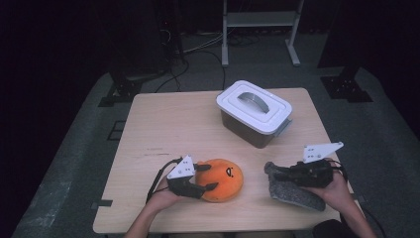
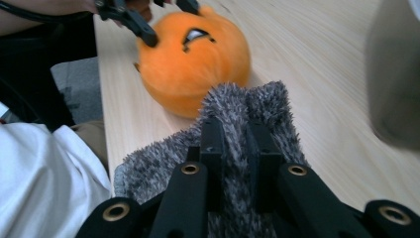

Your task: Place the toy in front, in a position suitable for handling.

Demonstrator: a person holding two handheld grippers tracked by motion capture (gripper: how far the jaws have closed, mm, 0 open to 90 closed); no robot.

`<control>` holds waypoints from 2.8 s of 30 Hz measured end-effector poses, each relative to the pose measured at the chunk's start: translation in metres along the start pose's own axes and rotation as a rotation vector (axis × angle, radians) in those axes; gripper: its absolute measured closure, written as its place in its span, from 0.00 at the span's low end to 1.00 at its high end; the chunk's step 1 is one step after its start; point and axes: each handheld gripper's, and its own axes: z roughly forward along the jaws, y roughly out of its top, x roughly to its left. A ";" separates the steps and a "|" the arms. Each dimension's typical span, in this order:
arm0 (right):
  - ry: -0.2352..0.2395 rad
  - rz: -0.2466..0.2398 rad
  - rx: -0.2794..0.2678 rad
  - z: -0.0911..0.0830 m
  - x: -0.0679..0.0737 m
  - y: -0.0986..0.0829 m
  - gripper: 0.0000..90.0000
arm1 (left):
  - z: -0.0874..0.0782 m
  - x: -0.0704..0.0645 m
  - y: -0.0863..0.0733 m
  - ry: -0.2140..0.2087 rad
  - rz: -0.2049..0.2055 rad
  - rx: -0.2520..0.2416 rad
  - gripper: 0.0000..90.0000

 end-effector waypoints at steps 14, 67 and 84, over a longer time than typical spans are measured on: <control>0.091 -0.114 -0.002 0.040 0.015 0.046 0.88 | 0.004 -0.001 0.002 -0.012 0.011 -0.007 0.38; 0.103 -0.138 0.038 0.075 0.016 0.053 0.86 | 0.009 -0.007 0.002 -0.054 0.059 0.022 0.26; 0.111 -0.040 0.108 0.078 -0.003 0.022 0.87 | 0.010 -0.016 0.002 -0.046 0.130 0.046 0.26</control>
